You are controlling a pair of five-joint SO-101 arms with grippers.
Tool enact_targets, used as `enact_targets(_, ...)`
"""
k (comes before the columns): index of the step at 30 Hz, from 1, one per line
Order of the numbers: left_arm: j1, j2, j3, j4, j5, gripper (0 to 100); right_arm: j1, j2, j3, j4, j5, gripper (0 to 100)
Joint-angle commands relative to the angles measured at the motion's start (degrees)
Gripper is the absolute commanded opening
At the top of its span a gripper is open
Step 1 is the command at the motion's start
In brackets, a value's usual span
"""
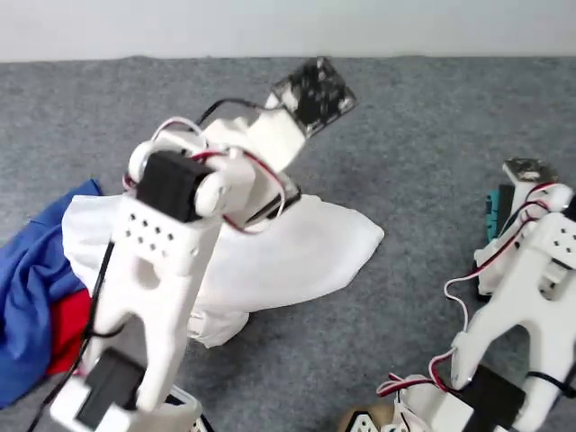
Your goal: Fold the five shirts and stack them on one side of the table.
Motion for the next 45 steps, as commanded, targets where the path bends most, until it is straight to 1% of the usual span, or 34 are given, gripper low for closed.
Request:
enact_targets(1, -0.18, -8.18, 11.91, 1.58, -2.46, 17, 0.57, -3.21, 1.49, 2.42, -0.53, 1.3)
enact_targets(6, 0.62, -16.79, 31.69, 1.58, -2.99, 17, 0.31, -3.21, 3.96, 2.33, -0.53, 1.3)
enact_targets(9, 1.32, -18.99, 41.54, 1.49, -3.08, 17, 0.31, -3.21, 4.04, 2.24, -0.35, 1.3)
enact_targets(15, 1.85, -19.25, 54.81, 0.18, -3.96, 17, 0.31, -3.21, 4.04, 2.24, -0.35, 1.3)
enact_targets(18, 1.41, -19.25, 58.59, -2.99, -5.45, 17, 0.31, -3.21, 4.04, 2.24, -0.44, 1.3)
enact_targets(25, 1.32, -19.16, 67.3, -11.87, -5.54, 17, 0.57, -3.21, 4.13, 2.33, -0.44, 1.3)
enact_targets(28, 1.32, -19.16, 69.14, -14.86, -5.45, 17, 0.57, -3.3, 4.13, 2.33, -0.44, 1.3)
enact_targets(32, 0.09, -19.16, 68.97, -17.23, -5.36, 17, 0.57, -3.3, 4.13, 2.33, -0.44, 1.3)
enact_targets(35, -3.87, -19.08, 69.32, -19.08, -5.8, 17, 0.57, -3.3, 4.13, 2.42, -0.44, 1.3)
enact_targets(39, -7.74, -19.08, 69.76, -18.73, -9.76, 17, 0.57, -3.3, 4.13, 2.42, -0.44, 1.2)
enact_targets(41, -8.35, -19.08, 70.99, -18.9, -10.02, 17, 0.57, -3.3, 4.13, 2.42, -0.53, 1.2)
enact_targets(45, -7.47, -19.08, 74.77, -20.04, -10.73, 17, 0.57, -3.3, 4.13, 2.42, -0.53, 1.2)
